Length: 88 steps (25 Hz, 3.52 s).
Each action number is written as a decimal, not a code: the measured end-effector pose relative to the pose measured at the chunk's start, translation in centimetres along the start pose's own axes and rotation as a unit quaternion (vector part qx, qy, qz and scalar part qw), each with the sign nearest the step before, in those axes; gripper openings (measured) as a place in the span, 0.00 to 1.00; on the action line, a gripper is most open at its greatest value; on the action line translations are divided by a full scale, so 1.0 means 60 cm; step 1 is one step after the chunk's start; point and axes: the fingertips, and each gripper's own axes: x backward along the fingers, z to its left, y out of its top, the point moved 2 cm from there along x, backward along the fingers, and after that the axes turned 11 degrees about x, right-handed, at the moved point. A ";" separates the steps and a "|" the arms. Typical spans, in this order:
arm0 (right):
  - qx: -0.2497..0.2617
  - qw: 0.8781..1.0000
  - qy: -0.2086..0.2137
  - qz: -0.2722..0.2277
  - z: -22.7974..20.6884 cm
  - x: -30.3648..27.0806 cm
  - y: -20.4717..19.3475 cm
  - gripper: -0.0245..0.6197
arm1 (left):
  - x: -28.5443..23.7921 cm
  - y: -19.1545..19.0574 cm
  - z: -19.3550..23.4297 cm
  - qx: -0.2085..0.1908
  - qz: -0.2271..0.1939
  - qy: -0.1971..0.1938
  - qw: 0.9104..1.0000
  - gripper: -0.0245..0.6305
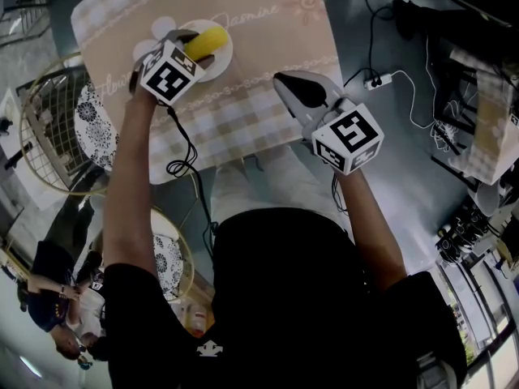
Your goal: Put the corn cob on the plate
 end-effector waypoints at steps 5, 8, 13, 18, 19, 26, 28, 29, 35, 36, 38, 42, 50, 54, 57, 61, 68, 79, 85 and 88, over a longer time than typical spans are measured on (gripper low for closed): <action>0.001 1.000 0.001 0.000 -0.002 -0.004 0.003 0.04 | -0.008 -0.003 -0.001 -0.007 0.003 0.002 1.000 0.44; -0.001 1.000 0.000 0.003 -0.005 -0.005 0.001 0.04 | -0.015 -0.006 -0.002 -0.012 0.006 0.006 1.000 0.44; -0.002 1.000 -0.001 0.005 -0.006 -0.007 -0.001 0.04 | -0.018 -0.010 0.005 -0.027 0.008 0.024 0.999 0.44; -0.001 1.000 0.001 0.005 -0.003 -0.009 0.002 0.04 | -0.018 -0.009 0.003 -0.039 0.002 0.032 0.999 0.44; -0.001 1.000 0.002 0.004 -0.002 -0.010 0.002 0.04 | -0.019 -0.010 0.003 -0.038 0.002 0.033 0.999 0.45; -0.002 1.000 0.003 0.003 -0.005 -0.008 -0.001 0.04 | -0.018 -0.008 0.001 -0.034 0.002 0.030 0.999 0.45; -0.001 1.000 0.003 0.003 -0.005 -0.007 -0.002 0.04 | -0.012 -0.006 0.001 -0.031 -0.005 0.031 0.999 0.44; -0.001 1.000 0.003 0.004 -0.004 -0.007 -0.003 0.04 | -0.009 -0.005 0.000 -0.032 -0.007 0.033 0.999 0.44; 0.002 1.000 0.007 -0.001 0.004 -0.005 0.004 0.04 | 0.014 0.005 -0.004 -0.040 -0.022 0.046 0.998 0.42; 0.004 1.000 0.010 -0.004 0.006 -0.006 0.007 0.04 | 0.020 0.007 -0.005 -0.037 -0.026 0.046 0.998 0.41; 0.007 1.000 0.014 -0.008 0.009 -0.008 0.013 0.04 | 0.032 0.012 -0.004 -0.030 -0.039 0.048 0.998 0.38; 0.011 1.000 0.019 -0.010 0.017 -0.010 0.019 0.04 | 0.057 0.016 -0.001 -0.019 -0.058 0.061 0.996 0.31; 0.021 0.999 0.027 -0.029 0.028 -0.019 0.051 0.04 | 0.124 0.008 -0.004 0.003 -0.087 0.100 0.991 0.13; 0.026 0.998 0.028 -0.040 0.029 -0.019 0.073 0.04 | 0.152 0.022 -0.008 0.018 -0.116 0.114 0.986 0.06; 0.032 0.998 0.034 -0.047 0.030 -0.021 0.088 0.04 | 0.171 0.031 -0.015 0.038 -0.141 0.118 0.982 0.05; 0.037 0.997 0.046 -0.055 0.031 -0.027 0.105 0.04 | 0.191 0.041 -0.024 0.060 -0.170 0.126 0.975 0.05; 0.080 0.992 0.075 -0.067 0.033 -0.035 0.151 0.04 | 0.270 0.085 -0.051 0.084 -0.239 0.169 0.952 0.05; 0.108 0.986 0.099 -0.078 0.059 -0.042 0.186 0.04 | 0.357 0.108 -0.102 0.104 -0.305 0.228 0.919 0.05; 0.119 0.984 0.098 -0.089 0.097 -0.042 0.208 0.04 | 0.394 0.090 -0.124 0.121 -0.328 0.240 0.906 0.05; 0.125 0.983 0.097 -0.091 0.116 -0.044 0.211 0.04 | 0.411 0.077 -0.139 0.145 -0.353 0.221 0.898 0.05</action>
